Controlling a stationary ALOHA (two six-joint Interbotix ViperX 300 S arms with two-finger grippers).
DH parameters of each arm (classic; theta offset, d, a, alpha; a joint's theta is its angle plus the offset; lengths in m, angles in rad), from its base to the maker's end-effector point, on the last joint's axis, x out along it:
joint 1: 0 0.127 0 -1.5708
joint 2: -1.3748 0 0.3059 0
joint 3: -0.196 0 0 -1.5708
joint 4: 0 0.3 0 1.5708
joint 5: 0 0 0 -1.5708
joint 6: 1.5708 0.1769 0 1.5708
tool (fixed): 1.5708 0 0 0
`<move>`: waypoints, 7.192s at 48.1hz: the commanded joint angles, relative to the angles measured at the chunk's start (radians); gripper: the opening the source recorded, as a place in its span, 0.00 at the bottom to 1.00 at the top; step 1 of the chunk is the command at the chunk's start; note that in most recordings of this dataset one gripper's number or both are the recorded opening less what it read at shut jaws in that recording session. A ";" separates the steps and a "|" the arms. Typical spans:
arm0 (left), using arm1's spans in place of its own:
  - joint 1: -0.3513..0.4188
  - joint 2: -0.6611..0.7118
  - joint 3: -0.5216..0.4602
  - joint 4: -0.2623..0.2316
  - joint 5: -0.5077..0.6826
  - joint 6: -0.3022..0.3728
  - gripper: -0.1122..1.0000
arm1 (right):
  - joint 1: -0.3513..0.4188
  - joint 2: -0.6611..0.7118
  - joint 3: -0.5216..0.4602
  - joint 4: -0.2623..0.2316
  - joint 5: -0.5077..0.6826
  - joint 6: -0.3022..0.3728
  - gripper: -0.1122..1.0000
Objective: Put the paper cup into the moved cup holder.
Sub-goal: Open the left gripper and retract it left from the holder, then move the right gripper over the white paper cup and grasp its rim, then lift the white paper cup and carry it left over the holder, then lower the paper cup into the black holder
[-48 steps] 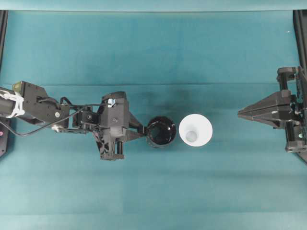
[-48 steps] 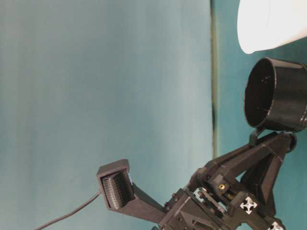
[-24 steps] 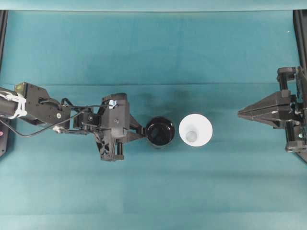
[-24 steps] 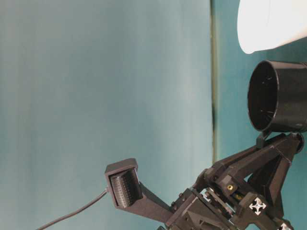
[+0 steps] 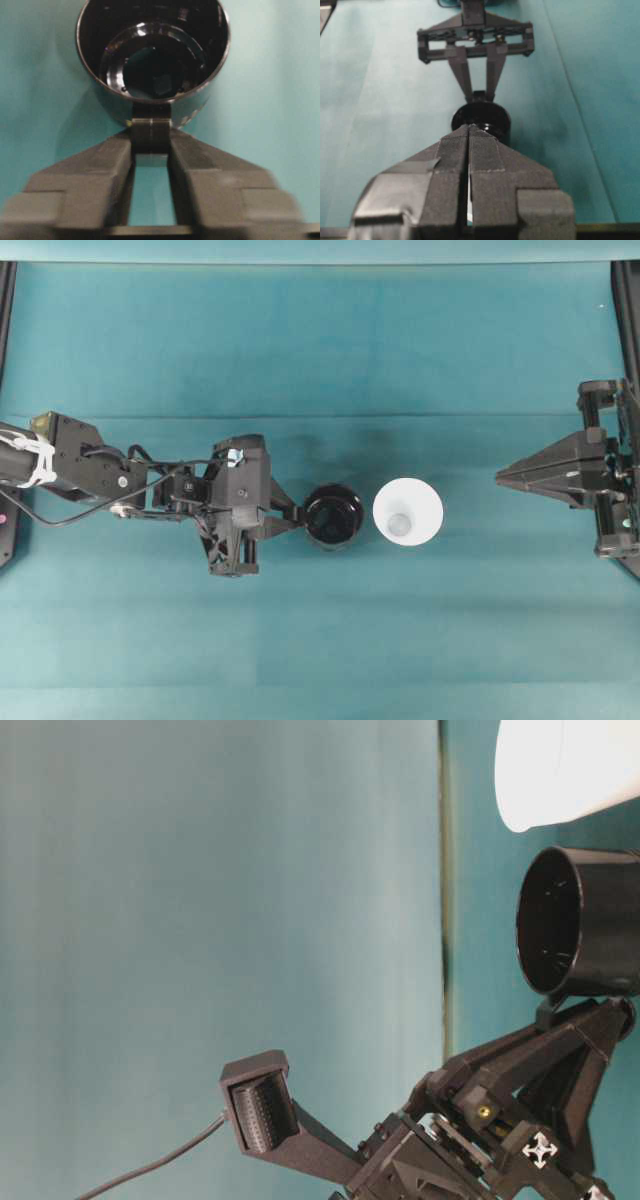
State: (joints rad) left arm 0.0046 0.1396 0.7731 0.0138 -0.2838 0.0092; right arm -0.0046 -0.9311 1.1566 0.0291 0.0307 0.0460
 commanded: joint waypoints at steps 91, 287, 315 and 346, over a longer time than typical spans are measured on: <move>0.002 -0.675 0.252 0.002 0.273 -0.005 0.87 | -0.054 0.109 -0.084 0.012 0.152 0.115 0.11; 0.020 -0.658 0.255 0.002 0.287 -0.012 0.87 | -0.098 1.088 -0.982 0.020 0.888 0.261 0.11; 0.020 -0.657 0.252 0.002 0.287 -0.012 0.87 | -0.078 1.098 -0.928 0.026 0.808 0.262 0.11; 0.020 -0.657 0.253 0.003 0.287 -0.012 0.87 | -0.077 1.111 -0.919 0.029 0.822 0.261 0.11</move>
State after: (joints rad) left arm 0.0261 -0.5170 1.0400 0.0138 0.0077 -0.0015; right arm -0.0859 0.1887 0.2424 0.0552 0.8514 0.3068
